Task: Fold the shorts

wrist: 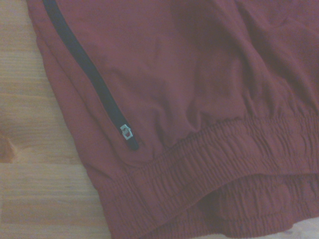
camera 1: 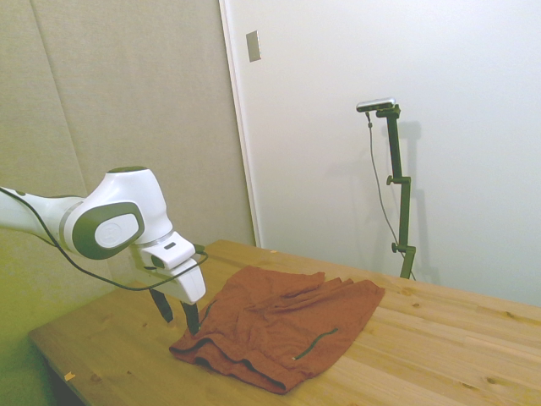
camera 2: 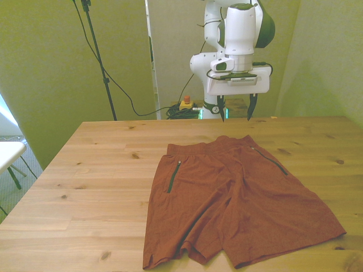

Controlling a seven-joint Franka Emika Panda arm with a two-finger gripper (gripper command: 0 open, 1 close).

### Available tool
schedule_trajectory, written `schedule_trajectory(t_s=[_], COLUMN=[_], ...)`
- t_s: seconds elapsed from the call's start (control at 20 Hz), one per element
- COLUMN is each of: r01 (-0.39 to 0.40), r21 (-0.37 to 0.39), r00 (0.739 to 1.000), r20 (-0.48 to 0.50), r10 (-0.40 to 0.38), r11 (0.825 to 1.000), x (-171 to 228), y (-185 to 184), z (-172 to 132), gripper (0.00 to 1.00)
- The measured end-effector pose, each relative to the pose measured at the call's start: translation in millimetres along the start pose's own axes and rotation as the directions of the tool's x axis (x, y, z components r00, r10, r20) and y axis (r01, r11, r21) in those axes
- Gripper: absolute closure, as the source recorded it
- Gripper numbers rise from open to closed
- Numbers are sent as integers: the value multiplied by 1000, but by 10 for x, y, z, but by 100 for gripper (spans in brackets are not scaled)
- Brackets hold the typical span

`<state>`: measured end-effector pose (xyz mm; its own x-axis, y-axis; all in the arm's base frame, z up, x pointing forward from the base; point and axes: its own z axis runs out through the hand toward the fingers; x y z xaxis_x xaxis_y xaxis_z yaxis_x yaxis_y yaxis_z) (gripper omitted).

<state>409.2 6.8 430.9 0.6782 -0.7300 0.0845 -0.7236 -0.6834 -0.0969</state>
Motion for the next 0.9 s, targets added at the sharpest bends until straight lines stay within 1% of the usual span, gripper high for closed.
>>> schedule_trajectory(t_s=[0.05, 0.1, 0.15, 0.3, 0.4, 0.45, 0.55, 0.65, 0.75, 0.8, 0.9], r01=[0, 17, 39, 77, 99, 118, 153, 173, 176, 175, 182], r21=[0, -17, -49, -94, -126, -152, -241, -336, -408, -430, -450], r00=[1000, 1000, 997, 987, 979, 973, 954, 927, 894, 880, 857], r20=[0, -18, -62, -135, -165, -181, -219, -261, -315, -336, -363], r10=[0, -18, -42, -90, -120, -145, -207, -268, -319, -337, -366], r11=[1000, 1000, 998, 993, 987, 981, 958, 926, 896, 886, 874], x=[2, 11, 32, -10, -87, -148, -333, -538, -716, -800, -968], y=[-2, -12, -58, -370, -585, -678, -805, -877, -915, -925, -948], z=[0, 3, -30, -89, -42, 2, 147, 285, 389, 431, 507], gripper=[0, 0, 0, 0, 0, 0, 0, 0, 0, 0, 0])
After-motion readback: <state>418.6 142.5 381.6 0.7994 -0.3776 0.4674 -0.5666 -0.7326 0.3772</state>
